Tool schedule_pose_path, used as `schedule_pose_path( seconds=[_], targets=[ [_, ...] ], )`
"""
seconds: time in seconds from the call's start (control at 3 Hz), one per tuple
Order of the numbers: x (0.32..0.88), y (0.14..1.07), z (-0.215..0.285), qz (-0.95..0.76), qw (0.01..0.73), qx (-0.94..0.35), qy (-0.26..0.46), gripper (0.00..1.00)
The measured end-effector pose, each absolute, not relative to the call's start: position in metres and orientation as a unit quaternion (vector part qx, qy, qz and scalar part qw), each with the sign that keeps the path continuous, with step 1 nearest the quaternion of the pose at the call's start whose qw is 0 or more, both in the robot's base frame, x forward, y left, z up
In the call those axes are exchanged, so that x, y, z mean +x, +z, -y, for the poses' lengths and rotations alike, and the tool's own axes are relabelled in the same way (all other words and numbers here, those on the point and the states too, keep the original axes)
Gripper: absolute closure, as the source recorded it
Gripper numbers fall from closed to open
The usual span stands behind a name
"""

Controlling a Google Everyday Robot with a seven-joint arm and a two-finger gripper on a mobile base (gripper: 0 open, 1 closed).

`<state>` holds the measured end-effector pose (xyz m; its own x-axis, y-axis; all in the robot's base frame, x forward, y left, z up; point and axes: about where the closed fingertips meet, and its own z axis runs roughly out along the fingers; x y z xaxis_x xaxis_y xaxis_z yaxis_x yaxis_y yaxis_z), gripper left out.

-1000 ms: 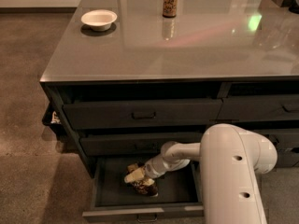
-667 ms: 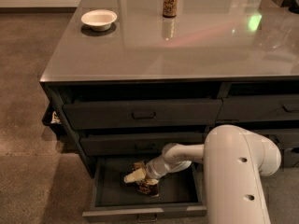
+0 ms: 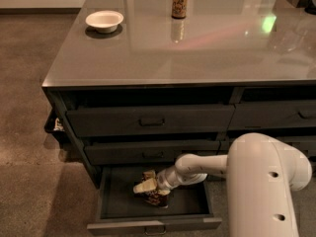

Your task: Place brown chip bag into bottom drawer

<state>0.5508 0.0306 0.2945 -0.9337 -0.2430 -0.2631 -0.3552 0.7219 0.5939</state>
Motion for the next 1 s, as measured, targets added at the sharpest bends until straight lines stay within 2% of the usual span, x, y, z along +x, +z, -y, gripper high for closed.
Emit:
schedule_pose_path(
  seconds=[0.67, 1.0],
  targets=[
    [0.549, 0.344, -0.014, -0.922, 0.144, -0.174, 0.314, 0.0],
    [0.549, 0.344, -0.014, -0.922, 0.144, -0.174, 0.314, 0.0]
  ],
)
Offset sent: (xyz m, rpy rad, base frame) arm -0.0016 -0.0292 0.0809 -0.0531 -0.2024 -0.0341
